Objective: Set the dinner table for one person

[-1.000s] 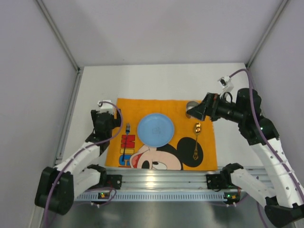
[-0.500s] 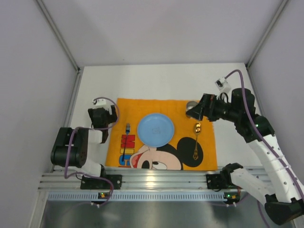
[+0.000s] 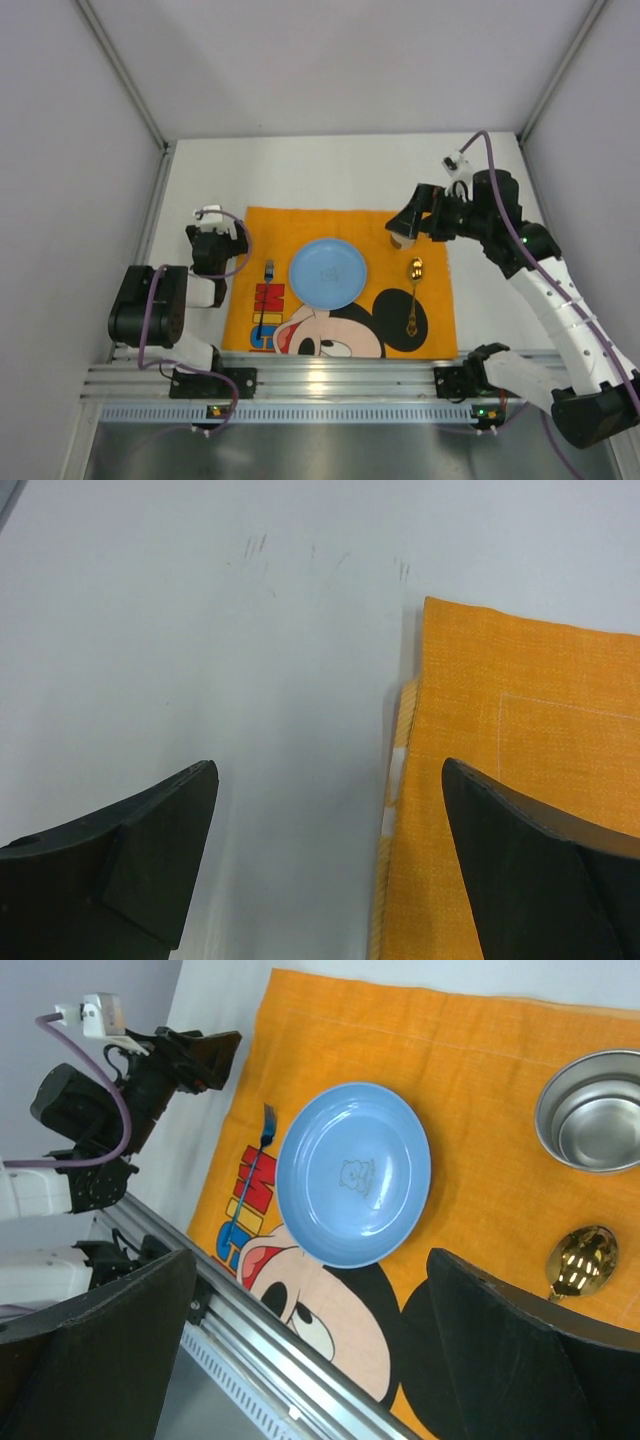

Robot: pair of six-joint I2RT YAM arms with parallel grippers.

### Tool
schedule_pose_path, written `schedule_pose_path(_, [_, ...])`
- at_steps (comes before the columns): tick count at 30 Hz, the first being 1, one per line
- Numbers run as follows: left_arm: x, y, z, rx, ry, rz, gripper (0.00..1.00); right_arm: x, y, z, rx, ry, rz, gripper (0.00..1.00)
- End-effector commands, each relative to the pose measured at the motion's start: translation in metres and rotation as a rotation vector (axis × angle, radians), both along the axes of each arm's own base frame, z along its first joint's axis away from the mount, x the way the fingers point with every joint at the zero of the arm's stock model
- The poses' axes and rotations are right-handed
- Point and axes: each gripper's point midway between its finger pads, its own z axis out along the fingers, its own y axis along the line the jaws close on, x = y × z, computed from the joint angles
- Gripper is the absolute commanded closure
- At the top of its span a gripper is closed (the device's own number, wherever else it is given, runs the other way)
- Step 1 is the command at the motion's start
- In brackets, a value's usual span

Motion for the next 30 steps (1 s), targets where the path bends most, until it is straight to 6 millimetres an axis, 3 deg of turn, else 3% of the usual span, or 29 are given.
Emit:
schedule_pose_path(1, [0.007,-0.001,0.022,0.005,-0.103,-0.019,0.01,0.011,-0.001,0.015,-0.03,-0.107,-0.003,0.0])
schedule_pose_path(4, [0.007,-0.002,0.022,0.006,-0.104,-0.021,0.01,0.024,-0.016,0.002,-0.086,-0.1,-0.111,0.0])
schedule_pose_path(7, [0.007,-0.002,0.022,0.006,-0.106,-0.021,0.01,0.049,-0.063,-0.007,-0.153,-0.092,-0.454,0.0])
schedule_pose_path(9, [0.007,-0.001,0.022,0.008,-0.104,-0.02,0.01,0.056,-0.082,-0.016,-0.227,-0.131,-0.534,0.0])
schedule_pose_path(12, [0.007,-0.001,0.022,0.008,-0.104,-0.021,0.01,0.069,-0.085,-0.02,-0.251,-0.141,-0.596,0.0])
schedule_pose_path(14, [0.007,-0.001,0.022,0.008,-0.106,-0.02,0.01,0.089,-0.082,-0.014,-0.213,-0.165,-0.651,0.0])
schedule_pose_path(16, [0.008,-0.001,0.023,0.007,-0.107,-0.021,0.01,0.11,-0.072,0.005,-0.098,-0.208,-0.711,0.0])
schedule_pose_path(18, [0.007,-0.002,0.022,0.006,-0.106,-0.021,0.01,0.129,-0.051,0.019,-0.054,-0.215,-0.665,0.0])
schedule_pose_path(19, [0.007,-0.001,0.022,0.008,-0.106,-0.02,0.01,0.136,-0.032,0.052,-0.044,-0.295,-0.573,0.0])
schedule_pose_path(20, [0.007,-0.001,0.022,0.008,-0.106,-0.02,0.01,0.146,-0.01,0.047,-0.049,-0.283,-0.493,0.0])
schedule_pose_path(23, [0.007,-0.001,0.022,0.007,-0.106,-0.021,0.01,0.135,0.072,0.071,0.01,-0.374,-0.172,0.0])
schedule_pose_path(24, [0.007,-0.001,0.022,0.008,-0.106,-0.02,0.01,0.135,0.082,0.07,-0.086,-0.459,-0.117,0.0])
schedule_pose_path(25, [0.007,-0.001,0.022,0.008,-0.106,-0.021,0.01,0.126,0.108,0.059,-0.166,-0.5,-0.054,0.0])
schedule_pose_path(27, [0.008,-0.001,0.022,0.008,-0.106,-0.021,0.01,0.134,0.102,0.036,-0.386,-0.579,-0.07,0.0])
schedule_pose_path(28, [0.008,-0.001,0.023,0.007,-0.107,-0.021,0.01,0.136,0.096,0.011,-0.435,-0.551,-0.083,0.0])
schedule_pose_path(30, [0.007,-0.001,0.022,0.008,-0.106,-0.021,0.01,0.138,0.086,-0.01,-0.412,-0.506,-0.068,0.0])
